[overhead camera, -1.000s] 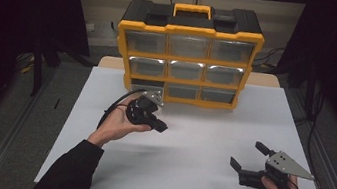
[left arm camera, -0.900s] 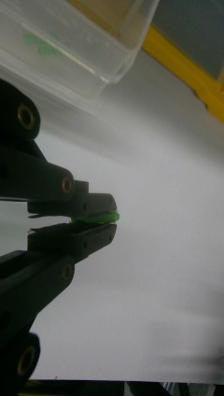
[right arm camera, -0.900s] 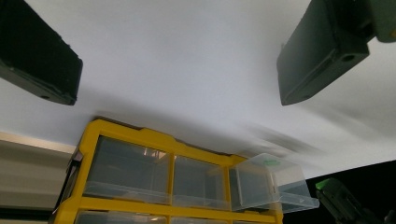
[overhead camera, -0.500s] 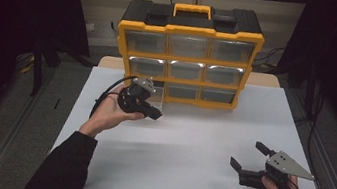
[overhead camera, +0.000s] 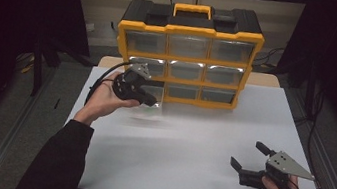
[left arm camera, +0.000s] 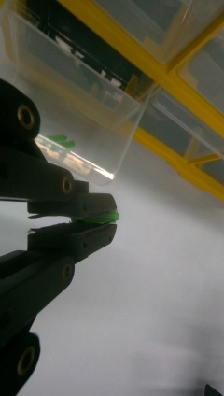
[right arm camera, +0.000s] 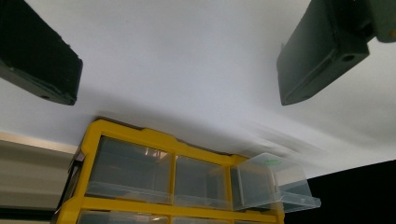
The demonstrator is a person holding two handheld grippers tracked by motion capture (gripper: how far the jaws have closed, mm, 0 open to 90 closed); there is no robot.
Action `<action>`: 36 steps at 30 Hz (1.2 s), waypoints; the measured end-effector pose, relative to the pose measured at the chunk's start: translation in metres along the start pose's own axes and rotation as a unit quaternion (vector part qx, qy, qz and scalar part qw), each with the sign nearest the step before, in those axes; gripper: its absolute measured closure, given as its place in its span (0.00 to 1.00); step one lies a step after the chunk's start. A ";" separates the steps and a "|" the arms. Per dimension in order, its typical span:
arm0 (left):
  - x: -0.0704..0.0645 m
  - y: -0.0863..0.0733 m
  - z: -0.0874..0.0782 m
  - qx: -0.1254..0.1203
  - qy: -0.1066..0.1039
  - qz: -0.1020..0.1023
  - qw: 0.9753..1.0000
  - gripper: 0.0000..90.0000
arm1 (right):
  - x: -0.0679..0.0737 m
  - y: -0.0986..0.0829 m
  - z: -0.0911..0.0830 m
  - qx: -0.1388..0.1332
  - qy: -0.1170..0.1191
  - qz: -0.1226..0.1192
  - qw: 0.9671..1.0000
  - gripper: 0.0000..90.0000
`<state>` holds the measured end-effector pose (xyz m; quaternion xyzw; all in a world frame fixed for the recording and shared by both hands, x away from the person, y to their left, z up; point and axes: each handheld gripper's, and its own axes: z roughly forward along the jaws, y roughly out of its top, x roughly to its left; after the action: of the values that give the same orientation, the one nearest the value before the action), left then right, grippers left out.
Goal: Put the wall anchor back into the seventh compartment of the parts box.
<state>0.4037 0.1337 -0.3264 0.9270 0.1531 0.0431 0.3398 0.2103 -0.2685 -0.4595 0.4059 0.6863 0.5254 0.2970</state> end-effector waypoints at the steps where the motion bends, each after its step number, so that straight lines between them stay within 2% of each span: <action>1: 0.002 0.001 -0.002 0.003 0.005 0.001 1.000 0.94 | 0.000 0.000 0.000 0.000 0.001 -0.001 1.000 0.00; 5: 0.007 0.004 -0.004 0.007 0.009 0.010 1.000 0.94 | 0.000 0.000 0.000 0.000 0.000 0.000 1.000 0.00; 8: 0.011 0.003 -0.004 0.008 0.011 0.009 1.000 0.94 | 0.000 0.000 0.000 0.000 0.001 0.000 1.000 0.00; 14: 0.024 0.001 -0.002 0.017 0.022 -0.020 0.999 0.94 | 0.000 0.000 0.000 0.000 0.001 -0.001 1.000 0.00; 17: 0.033 0.001 -0.001 0.030 0.020 -0.021 0.999 0.94 | 0.000 0.000 0.000 0.000 0.001 0.000 1.000 0.00; 18: 0.033 0.001 0.000 0.030 0.022 -0.028 0.999 0.94 | 0.000 0.000 0.000 0.000 0.001 0.000 1.000 0.00; 19: 0.037 0.002 0.000 0.041 0.023 -0.013 0.999 0.94 | 0.000 0.000 0.000 -0.001 0.002 0.000 1.000 0.00; 20: 0.037 0.002 0.002 0.031 0.024 -0.027 0.999 0.94 | 0.000 0.000 0.001 -0.002 0.002 0.001 1.000 0.00; 22: 0.040 0.002 0.003 0.037 0.025 -0.034 0.998 0.94 | 0.000 0.000 0.001 -0.002 0.003 0.000 1.000 0.00; 24: 0.044 0.002 0.004 0.048 0.022 -0.027 0.998 0.94 | 0.000 0.000 0.000 -0.002 0.002 0.000 1.000 0.00; 25: 0.044 0.001 0.006 0.043 0.024 -0.042 0.998 0.94 | 0.000 0.000 0.001 -0.002 0.002 0.000 1.000 0.00; 27: 0.048 0.000 0.008 0.046 0.026 -0.043 0.998 0.94 | 0.000 0.000 0.000 -0.001 0.002 -0.001 1.000 0.00; 28: 0.052 0.000 0.007 0.061 0.021 -0.026 0.998 0.94 | 0.000 0.000 0.000 -0.001 0.002 0.000 1.000 0.00; 29: 0.050 -0.001 0.011 0.042 0.024 -0.049 0.998 0.94 | 0.000 0.000 0.000 -0.001 0.002 0.000 1.000 0.00; 30: 0.053 -0.001 0.009 0.063 0.024 -0.027 0.997 0.94 | 0.000 0.000 0.001 -0.001 0.002 0.000 1.000 0.00; 31: 0.051 -0.002 0.012 0.047 0.025 -0.051 0.997 0.94 | 0.000 0.000 0.001 -0.002 0.002 0.001 1.000 0.00; 32: 0.054 -0.001 0.011 0.064 0.024 -0.033 0.997 0.94 | 0.000 0.000 0.001 -0.001 0.002 0.001 1.000 0.00; 33: 0.053 -0.002 0.014 0.049 0.031 -0.050 0.997 0.94 | 0.000 0.000 0.001 -0.001 0.002 0.001 1.000 0.00; 34: 0.057 -0.002 0.014 0.071 0.031 -0.030 0.997 0.94 | 0.000 0.000 0.001 -0.002 0.003 0.001 1.000 0.00; 35: 0.054 -0.003 0.017 0.057 0.036 -0.056 0.996 0.94 | 0.000 0.000 0.001 -0.002 0.003 0.001 1.000 0.00; 36: 0.059 -0.003 0.016 0.072 0.033 -0.029 0.996 0.94 | 0.000 0.000 0.001 -0.002 0.002 0.001 1.000 0.00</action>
<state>0.4618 0.1437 -0.3421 0.9423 0.1944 0.0527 0.2676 0.2109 -0.2682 -0.4600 0.4050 0.6856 0.5279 0.2955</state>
